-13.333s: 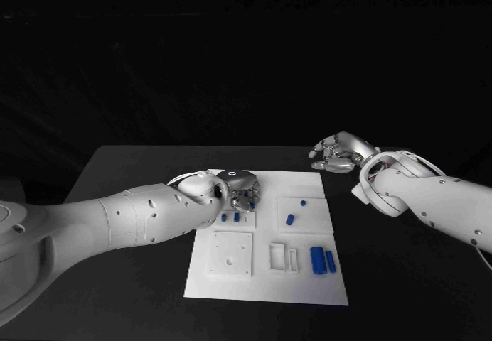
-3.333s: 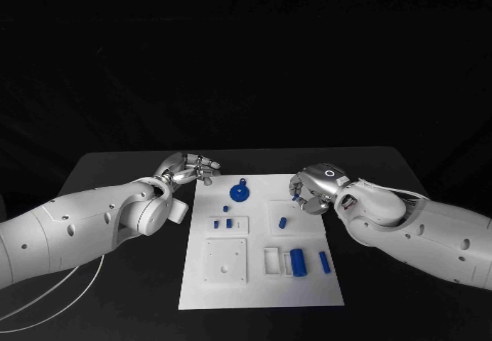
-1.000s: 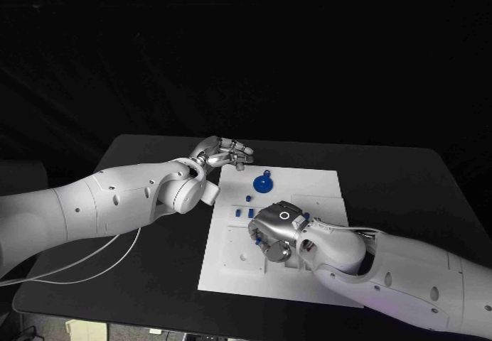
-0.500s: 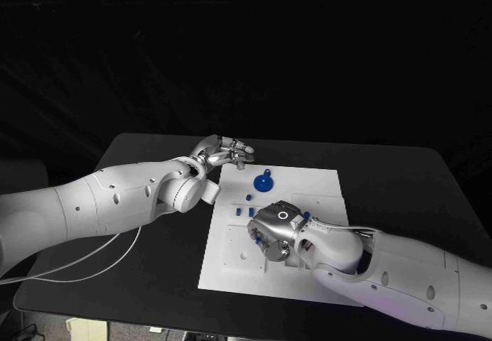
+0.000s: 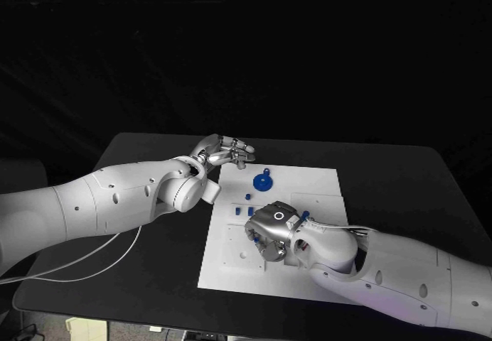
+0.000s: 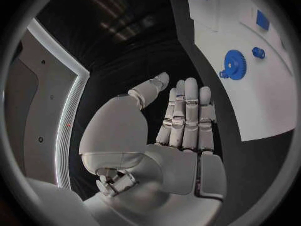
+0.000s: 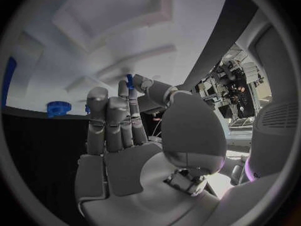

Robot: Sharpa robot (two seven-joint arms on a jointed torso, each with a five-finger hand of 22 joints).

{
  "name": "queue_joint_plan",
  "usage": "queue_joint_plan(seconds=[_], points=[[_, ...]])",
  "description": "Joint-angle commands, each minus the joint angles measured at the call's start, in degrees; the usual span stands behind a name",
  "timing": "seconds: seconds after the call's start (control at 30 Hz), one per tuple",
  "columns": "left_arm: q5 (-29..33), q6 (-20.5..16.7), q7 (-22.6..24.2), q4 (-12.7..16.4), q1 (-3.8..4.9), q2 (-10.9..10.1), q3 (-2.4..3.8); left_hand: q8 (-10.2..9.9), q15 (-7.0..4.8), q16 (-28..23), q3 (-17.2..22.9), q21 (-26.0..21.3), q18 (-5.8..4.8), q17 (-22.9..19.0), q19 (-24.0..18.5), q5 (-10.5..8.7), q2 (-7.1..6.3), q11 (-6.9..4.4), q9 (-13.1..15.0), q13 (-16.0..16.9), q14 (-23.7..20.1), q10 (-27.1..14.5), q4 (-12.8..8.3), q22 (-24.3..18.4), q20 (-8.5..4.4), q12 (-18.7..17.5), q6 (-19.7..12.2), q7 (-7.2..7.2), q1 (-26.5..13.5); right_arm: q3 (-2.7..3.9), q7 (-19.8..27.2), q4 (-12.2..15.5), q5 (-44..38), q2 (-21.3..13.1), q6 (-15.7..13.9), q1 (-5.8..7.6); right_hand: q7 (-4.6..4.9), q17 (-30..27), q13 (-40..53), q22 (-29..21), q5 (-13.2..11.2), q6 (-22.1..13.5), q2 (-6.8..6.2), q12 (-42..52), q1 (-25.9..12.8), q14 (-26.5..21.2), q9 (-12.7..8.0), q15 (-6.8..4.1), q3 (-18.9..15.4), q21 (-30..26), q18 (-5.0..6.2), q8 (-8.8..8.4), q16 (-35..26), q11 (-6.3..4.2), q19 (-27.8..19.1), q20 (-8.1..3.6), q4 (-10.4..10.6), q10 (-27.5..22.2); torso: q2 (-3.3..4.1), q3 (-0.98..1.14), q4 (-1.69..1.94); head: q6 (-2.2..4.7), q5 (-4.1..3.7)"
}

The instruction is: Assemble the parts on the task board

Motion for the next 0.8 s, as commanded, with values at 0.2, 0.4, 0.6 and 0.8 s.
queue_joint_plan(seconds=[0.2,0.4,0.6,0.8], points=[[0.3,0.8,0.0,0.2,0.21,0.0,0.06,0.1,0.37,-0.4,-0.4,-0.4,-0.26,0.1,-0.4,-0.26,-0.07,0.21,0.0,0.0,-0.1,-0.2,0.0,0.1,-0.17,-0.3,-0.4,-0.14,-0.6,-0.4,0.6,-0.4,2.3,-0.5,0.2,-0.34,0.96,-0.3,-0.3,0.8,1.4,-1.4,-0.73,-1.8,-1.6,-0.6,-0.7,0.6,-1.2,-0.3,3.51,-1.13,-0.6,1.57,-0.6,0.08,-0.5,0.6,-0.03,0.0,-0.06,-0.03,0.03],[0.3,0.8,-0.1,0.1,0.21,-0.1,0.06,0.1,0.38,-0.4,-0.4,-0.4,-0.26,0.1,-0.4,-0.29,-0.09,0.21,0.0,0.0,-0.1,-0.2,0.1,0.1,-0.17,-0.3,-0.4,-0.12,-0.6,-0.4,1.2,0.0,3.9,-1.1,-1.7,-0.34,2.9,-0.6,-1.3,0.9,1.0,-6.0,-2.64,-4.7,-4.0,-0.8,-1.7,2.37,-6.4,-0.5,3.51,-3.55,-0.6,3.41,-0.8,0.33,-2.2,-4.0,-0.02,0.06,-0.03,0.01,0.02],[0.3,0.7,-0.1,0.0,0.21,-0.2,0.06,0.1,0.38,-0.5,-0.4,-0.4,-0.26,0.2,-0.4,-0.32,-0.13,0.22,0.0,0.0,-0.1,-0.2,0.1,0.2,-0.17,-0.3,-0.5,-0.1,-0.6,-0.38,1.3,0.8,4.5,-2.2,-6.1,-0.34,3.81,-0.8,-2.0,0.7,0.3,-8.0,-2.7,-5.9,-4.9,-1.0,-2.1,3.11,-9.8,-0.9,3.51,-4.46,-0.5,4.14,-0.9,0.53,-3.2,-5.7,-0.02,0.04,-0.07,0.1,-0.06],[0.3,0.8,-0.1,0.0,0.21,-0.2,0.06,0.1,0.38,-0.5,-0.4,-0.4,-0.25,0.2,-0.4,-0.33,-0.13,0.22,0.0,0.0,0.0,-0.2,0.1,0.2,-0.17,-0.3,-0.5,-0.09,-0.6,0.0,1.9,2.5,7.5,-4.5,-6.8,-0.29,3.95,-0.9,-2.3,0.5,0.2,-8.5,-2.73,-6.2,-4.5,-0.9,-2.2,3.27,-10.1,-1.1,3.51,-4.56,-0.4,4.33,-0.8,0.44,-3.2,-6.2,-0.05,0.06,-0.04,0.29,-0.27]])
